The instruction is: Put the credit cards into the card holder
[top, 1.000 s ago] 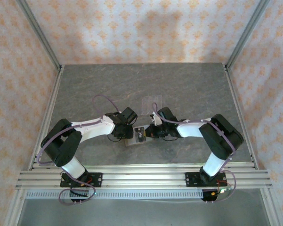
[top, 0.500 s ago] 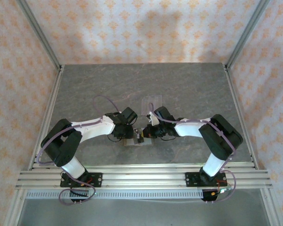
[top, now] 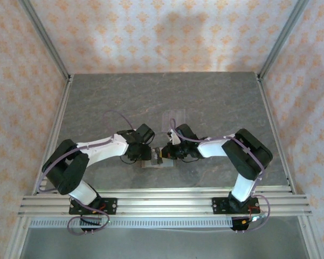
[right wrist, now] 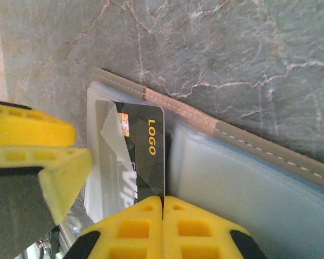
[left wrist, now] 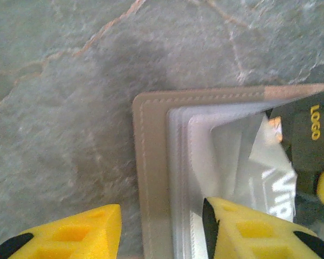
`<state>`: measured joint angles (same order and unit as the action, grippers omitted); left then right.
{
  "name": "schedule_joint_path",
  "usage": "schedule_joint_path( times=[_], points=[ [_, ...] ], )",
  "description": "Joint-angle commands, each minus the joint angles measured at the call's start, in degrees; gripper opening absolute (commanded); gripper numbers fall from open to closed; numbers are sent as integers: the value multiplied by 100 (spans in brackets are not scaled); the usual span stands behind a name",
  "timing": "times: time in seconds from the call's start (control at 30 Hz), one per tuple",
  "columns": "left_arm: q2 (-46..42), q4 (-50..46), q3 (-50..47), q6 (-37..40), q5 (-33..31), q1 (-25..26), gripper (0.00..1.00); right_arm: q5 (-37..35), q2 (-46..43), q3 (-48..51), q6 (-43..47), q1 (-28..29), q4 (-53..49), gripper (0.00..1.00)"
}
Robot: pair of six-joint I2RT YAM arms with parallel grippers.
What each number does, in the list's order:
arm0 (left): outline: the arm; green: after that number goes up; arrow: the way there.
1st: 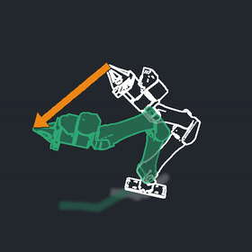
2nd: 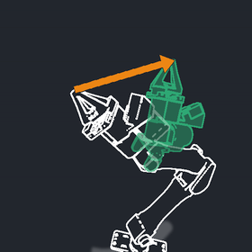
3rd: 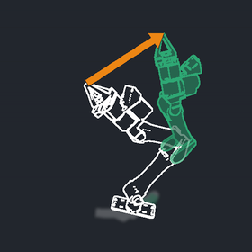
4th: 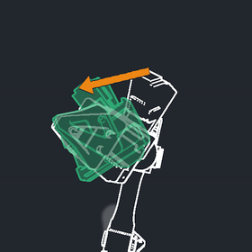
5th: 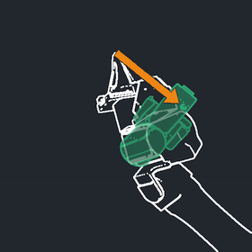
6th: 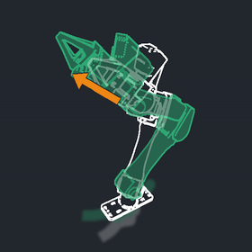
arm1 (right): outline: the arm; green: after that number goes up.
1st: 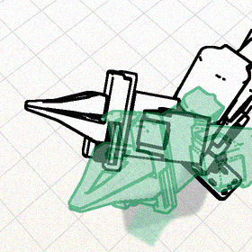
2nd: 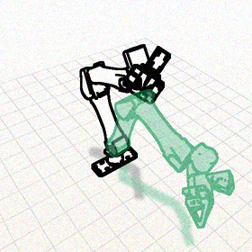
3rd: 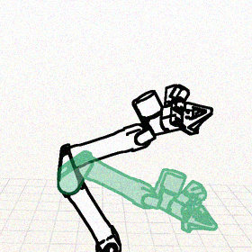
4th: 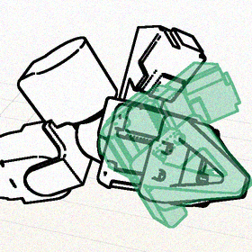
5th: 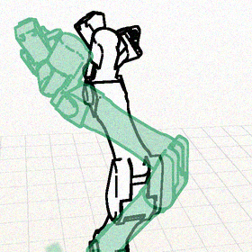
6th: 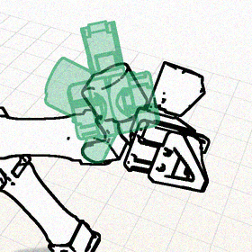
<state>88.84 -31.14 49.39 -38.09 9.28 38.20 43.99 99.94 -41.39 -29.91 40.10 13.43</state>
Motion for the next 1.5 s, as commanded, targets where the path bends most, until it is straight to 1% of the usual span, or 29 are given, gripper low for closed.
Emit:
schedule_joint_path(
  times=[0.0, 0.1, 0.17, 0.23, 0.33, 0.4, 0.47, 0.63, 0.8, 0.97, 1.23, 1.47],
  points=[
    [-496, -308, 6, -54, 224, -60, 50, -161, 87, 107, -129, 33, 173, 0],
    [-797, -323, -42, -59, 374, -212, 53, -190, 61, 92, -107, 33, 88, 0],
    [-871, -475, -52, 8, 211, -285, 51, -197, 44, 96, -103, 33, 48, 0],
    [-829, -603, -79, 102, 54, -328, 42, -205, 43, 104, -141, 34, 46, 0],
    [-683, -478, -173, 185, 145, -346, 22, -259, 36, 114, -243, 34, 63, 0],
    [-562, -309, -230, 218, 241, -340, 14, -307, -8, 155, -342, 33, 120, 0],
    [-446, -110, -276, 257, 338, -307, 9, -377, -90, 207, -437, 41, 168, 0],
    [-67, 345, -365, 282, 469, -143, 8, -483, -138, 193, -572, 110, 169, 0],
    [309, 584, -544, 189, 371, -53, 7, -544, -166, 157, -704, 182, 187, 0],
    [323, 745, -749, 100, 329, -23, 6, -662, -277, 157, -868, 213, 164, 0],
    [395, 891, -792, 29, 342, 39, 6, -1059, -431, 113, -1127, 542, 54, 0],
    [407, 940, -822, 62, 356, 48, 7, -1244, -396, 386, -1496, 604, 494, 0]
  ],
)
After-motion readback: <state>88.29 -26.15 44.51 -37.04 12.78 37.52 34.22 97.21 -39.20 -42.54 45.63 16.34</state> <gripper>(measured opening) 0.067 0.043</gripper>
